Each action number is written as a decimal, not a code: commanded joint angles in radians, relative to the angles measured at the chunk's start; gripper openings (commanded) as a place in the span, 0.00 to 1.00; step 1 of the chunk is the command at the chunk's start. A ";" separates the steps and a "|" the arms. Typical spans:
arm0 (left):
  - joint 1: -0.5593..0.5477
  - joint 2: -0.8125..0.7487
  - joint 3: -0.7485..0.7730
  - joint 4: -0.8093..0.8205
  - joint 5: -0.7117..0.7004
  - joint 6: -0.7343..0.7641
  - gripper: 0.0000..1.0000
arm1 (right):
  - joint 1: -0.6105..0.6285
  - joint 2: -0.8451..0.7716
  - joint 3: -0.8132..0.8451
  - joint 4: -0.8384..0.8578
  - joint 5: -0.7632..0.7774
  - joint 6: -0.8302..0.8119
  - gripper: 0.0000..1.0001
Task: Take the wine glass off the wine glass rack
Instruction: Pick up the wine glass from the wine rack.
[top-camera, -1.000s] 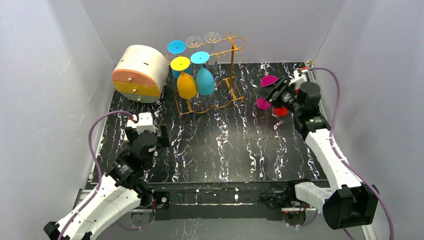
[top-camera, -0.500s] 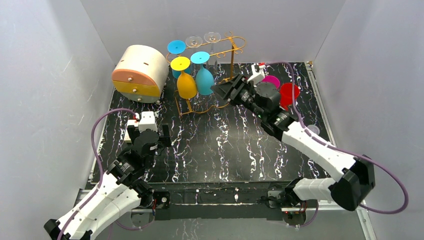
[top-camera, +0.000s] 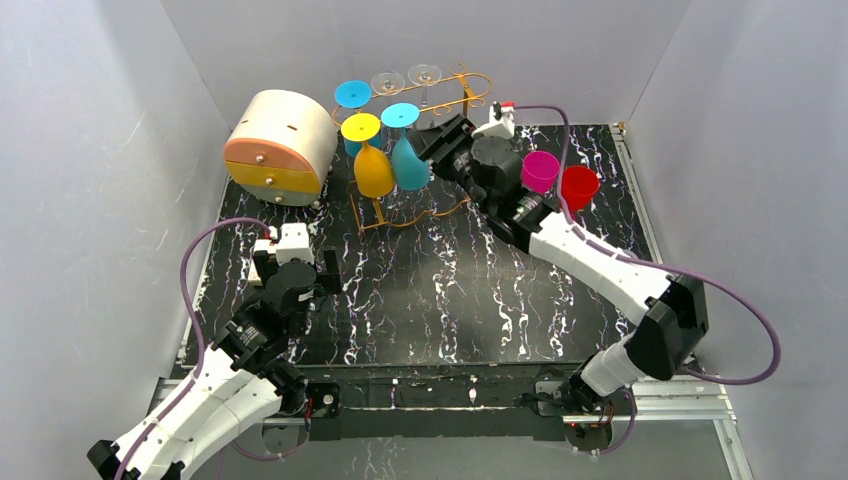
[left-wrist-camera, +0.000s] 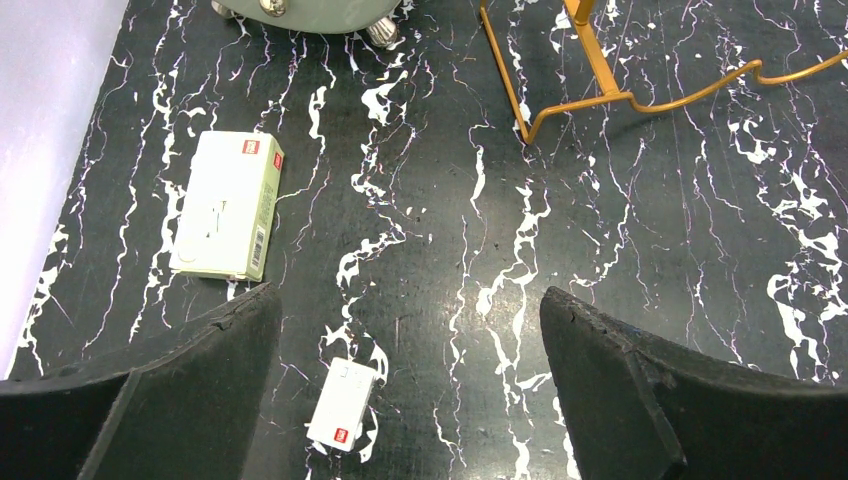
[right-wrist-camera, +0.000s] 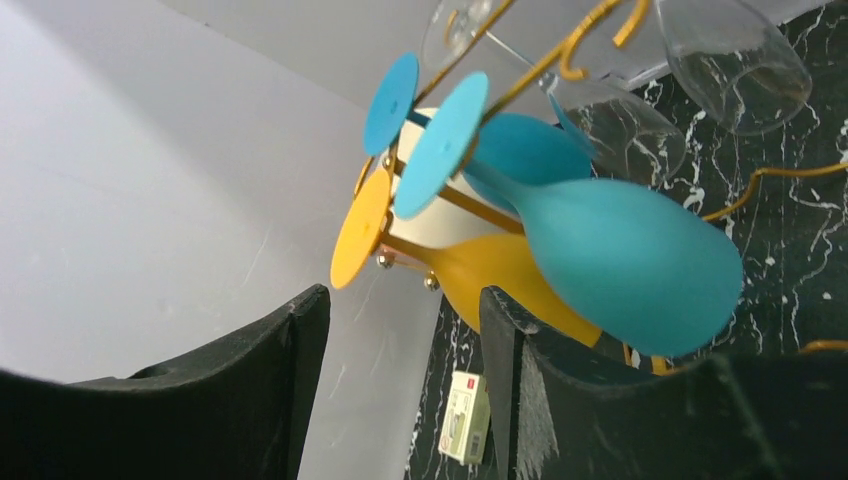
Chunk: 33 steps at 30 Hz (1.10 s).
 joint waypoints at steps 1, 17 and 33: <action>0.005 -0.008 0.034 0.015 -0.008 0.005 0.98 | 0.004 0.066 0.184 -0.071 0.071 -0.031 0.64; 0.004 -0.010 0.035 0.021 0.033 0.008 0.98 | 0.004 0.235 0.407 -0.182 0.130 -0.108 0.46; 0.005 0.010 0.037 0.023 0.031 0.024 0.98 | 0.004 0.341 0.538 -0.256 0.225 -0.158 0.46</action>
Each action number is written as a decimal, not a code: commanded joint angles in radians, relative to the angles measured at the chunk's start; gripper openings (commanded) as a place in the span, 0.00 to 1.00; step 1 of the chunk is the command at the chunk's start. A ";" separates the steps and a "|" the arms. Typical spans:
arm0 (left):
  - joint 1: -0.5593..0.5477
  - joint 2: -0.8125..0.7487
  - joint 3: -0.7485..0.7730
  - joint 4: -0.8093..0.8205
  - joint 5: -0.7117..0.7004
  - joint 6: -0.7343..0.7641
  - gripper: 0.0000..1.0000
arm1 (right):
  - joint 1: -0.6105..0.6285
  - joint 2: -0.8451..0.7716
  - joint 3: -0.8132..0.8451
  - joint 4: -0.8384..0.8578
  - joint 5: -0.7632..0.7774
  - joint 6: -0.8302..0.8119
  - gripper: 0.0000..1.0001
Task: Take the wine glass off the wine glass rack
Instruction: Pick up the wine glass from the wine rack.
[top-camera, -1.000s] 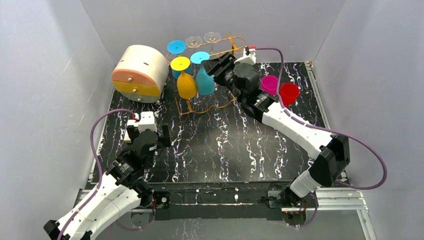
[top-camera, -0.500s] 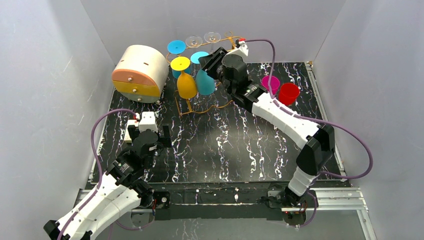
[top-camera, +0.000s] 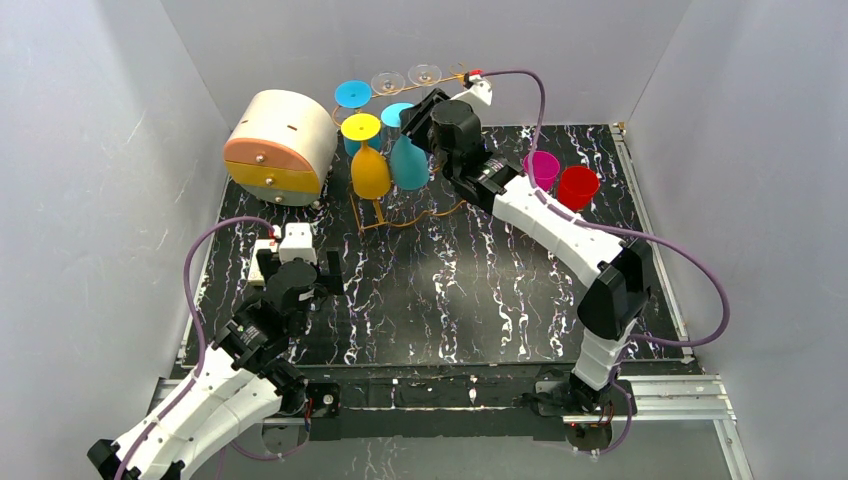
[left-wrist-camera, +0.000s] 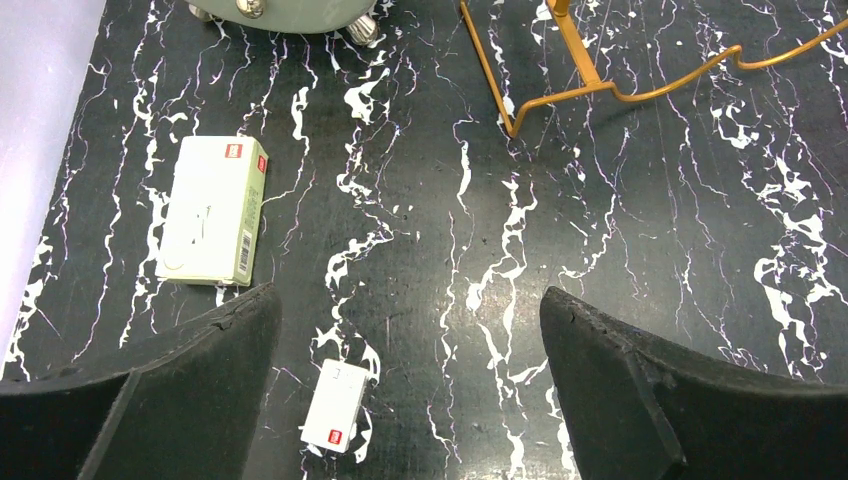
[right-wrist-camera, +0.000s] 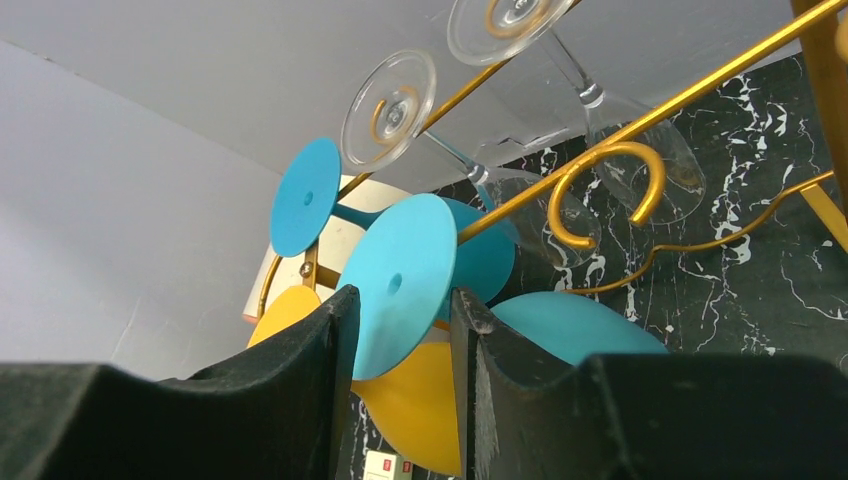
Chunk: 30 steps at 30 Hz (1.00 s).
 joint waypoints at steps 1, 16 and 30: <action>0.005 0.007 0.037 0.019 -0.003 0.006 0.98 | 0.004 0.025 0.071 0.010 0.046 -0.024 0.46; 0.004 0.041 0.044 0.018 0.035 0.026 0.98 | 0.004 0.069 0.145 -0.028 0.099 -0.109 0.44; 0.005 0.054 0.047 0.019 0.057 0.028 0.98 | 0.004 0.070 0.181 -0.058 0.073 -0.115 0.07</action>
